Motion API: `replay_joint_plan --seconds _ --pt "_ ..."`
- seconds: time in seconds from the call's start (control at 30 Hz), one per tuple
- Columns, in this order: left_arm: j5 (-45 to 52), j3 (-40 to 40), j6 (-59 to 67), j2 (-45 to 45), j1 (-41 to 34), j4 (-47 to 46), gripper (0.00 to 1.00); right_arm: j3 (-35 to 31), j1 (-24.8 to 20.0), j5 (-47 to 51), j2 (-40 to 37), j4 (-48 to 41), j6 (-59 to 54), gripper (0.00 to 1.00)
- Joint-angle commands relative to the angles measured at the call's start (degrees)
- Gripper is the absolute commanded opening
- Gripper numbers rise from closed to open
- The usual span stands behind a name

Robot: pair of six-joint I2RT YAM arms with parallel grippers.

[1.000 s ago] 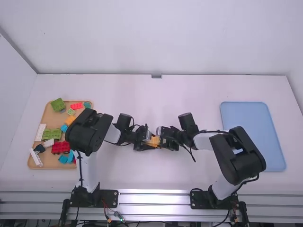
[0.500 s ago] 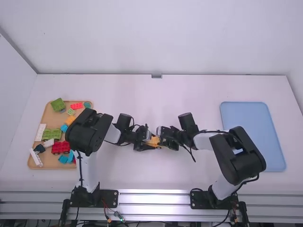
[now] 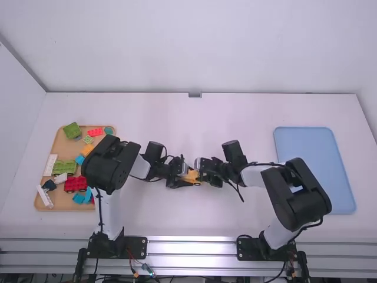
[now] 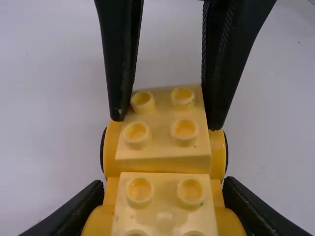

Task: Assemble lego blocks to make yellow taxi

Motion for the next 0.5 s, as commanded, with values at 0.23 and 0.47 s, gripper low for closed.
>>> replay_joint_plan --seconds 0.23,0.47 --pt "-0.04 -0.63 -0.63 1.31 0.04 -0.48 0.3 -0.35 0.39 2.86 -0.39 -0.33 -0.46 0.21" --pt "-0.04 -0.63 -0.63 1.31 0.07 -0.48 0.3 -0.37 0.42 2.51 -0.39 -0.26 -0.5 0.35"
